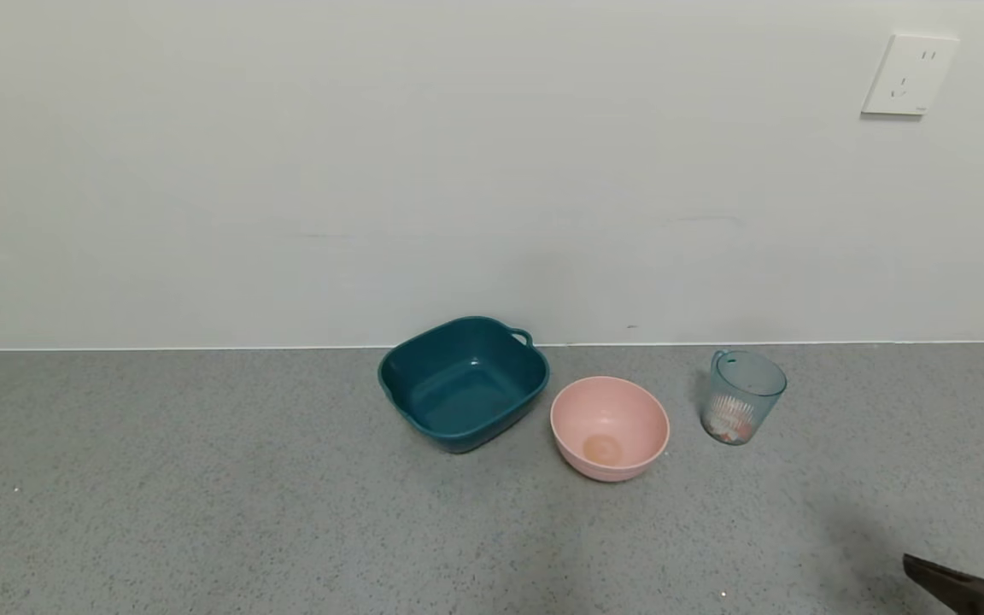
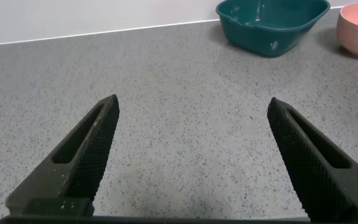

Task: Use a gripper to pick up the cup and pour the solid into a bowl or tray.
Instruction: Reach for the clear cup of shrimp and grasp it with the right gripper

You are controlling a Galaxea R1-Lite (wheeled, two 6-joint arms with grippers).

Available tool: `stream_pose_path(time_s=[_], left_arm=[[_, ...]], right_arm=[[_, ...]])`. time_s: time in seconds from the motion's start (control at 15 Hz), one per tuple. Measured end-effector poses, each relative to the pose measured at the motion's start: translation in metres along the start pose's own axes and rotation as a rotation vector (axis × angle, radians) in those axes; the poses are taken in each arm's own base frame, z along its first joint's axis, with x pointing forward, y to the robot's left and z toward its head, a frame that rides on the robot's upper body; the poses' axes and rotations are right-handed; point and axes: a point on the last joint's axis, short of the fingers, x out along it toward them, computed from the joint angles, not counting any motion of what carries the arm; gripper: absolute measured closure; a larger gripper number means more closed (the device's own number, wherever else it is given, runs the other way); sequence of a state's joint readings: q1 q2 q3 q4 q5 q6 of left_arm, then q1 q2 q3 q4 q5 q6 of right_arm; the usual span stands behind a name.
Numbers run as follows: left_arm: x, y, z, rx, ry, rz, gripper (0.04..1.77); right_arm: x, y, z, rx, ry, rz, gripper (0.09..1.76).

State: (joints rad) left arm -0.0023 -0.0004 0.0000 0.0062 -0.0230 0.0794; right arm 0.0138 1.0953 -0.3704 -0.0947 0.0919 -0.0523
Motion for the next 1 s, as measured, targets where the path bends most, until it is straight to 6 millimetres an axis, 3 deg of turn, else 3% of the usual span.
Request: stream_pose_path(time_s=[0.6,1.0], left_arm=[[0.0,0.0,0.0,0.0,0.0,0.0,0.09],[0.0,0.0,0.0,0.0,0.0,0.0,0.09]], right_arm=[[0.103,-0.011,0.02,0.002,-0.009,0.004,0.14],[0.151,-0.015,0.029,0.005,0.025,0.01,0.14]])
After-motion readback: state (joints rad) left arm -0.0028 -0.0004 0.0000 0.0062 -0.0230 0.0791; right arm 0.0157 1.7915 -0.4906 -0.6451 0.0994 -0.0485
